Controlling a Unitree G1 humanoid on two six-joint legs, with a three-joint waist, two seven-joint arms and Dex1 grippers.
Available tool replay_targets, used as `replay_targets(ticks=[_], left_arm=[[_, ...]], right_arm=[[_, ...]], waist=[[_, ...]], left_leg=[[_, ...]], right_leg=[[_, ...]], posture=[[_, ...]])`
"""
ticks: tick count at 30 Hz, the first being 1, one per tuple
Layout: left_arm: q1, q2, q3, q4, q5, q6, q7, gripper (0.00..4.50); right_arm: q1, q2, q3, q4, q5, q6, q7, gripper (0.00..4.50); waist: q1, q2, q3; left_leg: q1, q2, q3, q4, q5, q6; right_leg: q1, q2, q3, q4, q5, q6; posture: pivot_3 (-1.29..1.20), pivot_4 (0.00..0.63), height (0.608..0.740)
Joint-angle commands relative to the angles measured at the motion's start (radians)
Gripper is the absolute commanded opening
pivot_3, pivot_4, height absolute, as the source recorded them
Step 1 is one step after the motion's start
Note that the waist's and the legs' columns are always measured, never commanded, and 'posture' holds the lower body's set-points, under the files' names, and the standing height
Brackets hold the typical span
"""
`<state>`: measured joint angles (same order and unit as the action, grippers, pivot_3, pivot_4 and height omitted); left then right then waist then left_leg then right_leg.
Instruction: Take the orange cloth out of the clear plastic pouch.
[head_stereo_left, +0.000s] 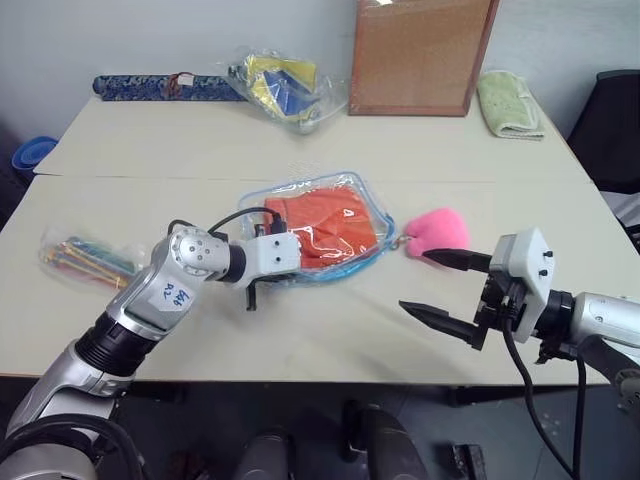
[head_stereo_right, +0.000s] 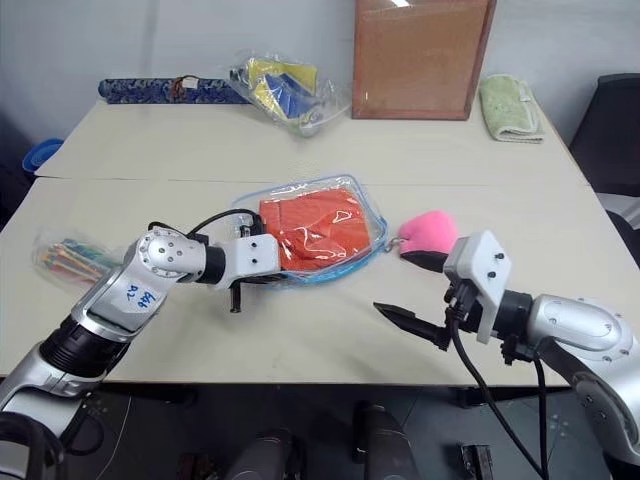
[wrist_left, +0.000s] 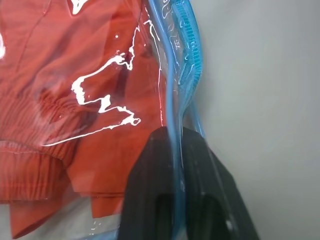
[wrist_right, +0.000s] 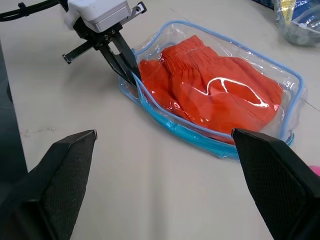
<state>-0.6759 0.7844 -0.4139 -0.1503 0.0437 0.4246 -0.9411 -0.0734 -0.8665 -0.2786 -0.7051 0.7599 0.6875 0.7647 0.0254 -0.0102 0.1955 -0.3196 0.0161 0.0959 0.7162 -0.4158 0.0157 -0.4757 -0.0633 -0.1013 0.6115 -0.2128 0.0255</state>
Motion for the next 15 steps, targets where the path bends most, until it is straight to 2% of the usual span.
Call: replay_targets(ticks=[1, 9, 13, 15], left_arm=[[-0.003, 0.022, 0.046, 0.036, 0.002, -0.171, -0.045, 0.05], [0.031, 0.083, 0.099, 0.210, -0.056, -0.679, -0.228, 0.05], [0.055, 0.093, 0.123, 0.295, -0.083, -0.826, -0.287, 0.05], [0.040, 0.088, 0.121, 0.382, -0.052, -0.926, -0.283, 0.05]], right_arm=[[0.003, -0.031, -0.050, -0.029, 0.056, 0.006, 0.035, 4.50], [0.055, -0.070, -0.106, -0.043, 0.122, 0.023, 0.078, 4.50], [0.082, -0.076, -0.128, -0.050, 0.110, 0.012, 0.090, 4.50], [0.107, -0.078, -0.136, -0.054, 0.096, 0.001, 0.101, 4.50]], waist=[[0.000, 0.000, 0.000], [-0.001, 0.000, 0.000], [0.000, 0.000, 0.000], [0.001, 0.000, 0.000]], left_leg=[[0.000, 0.000, 0.000, 0.000, 0.000, 0.000], [0.000, 0.001, 0.000, 0.000, 0.000, 0.000], [0.000, 0.001, 0.001, 0.000, 0.000, 0.000], [0.000, 0.001, 0.001, 0.000, 0.000, 0.000]], right_leg=[[0.000, 0.000, 0.000, 0.000, 0.000, 0.000], [0.000, 0.000, -0.001, 0.000, 0.000, 0.000], [0.000, -0.001, -0.001, 0.000, 0.000, 0.000], [0.000, 0.000, -0.001, -0.001, 0.000, 0.000]], posture=[[0.00, 0.150, 0.740], [0.00, 0.150, 0.740], [0.00, 0.150, 0.740], [0.00, 0.150, 0.740]])
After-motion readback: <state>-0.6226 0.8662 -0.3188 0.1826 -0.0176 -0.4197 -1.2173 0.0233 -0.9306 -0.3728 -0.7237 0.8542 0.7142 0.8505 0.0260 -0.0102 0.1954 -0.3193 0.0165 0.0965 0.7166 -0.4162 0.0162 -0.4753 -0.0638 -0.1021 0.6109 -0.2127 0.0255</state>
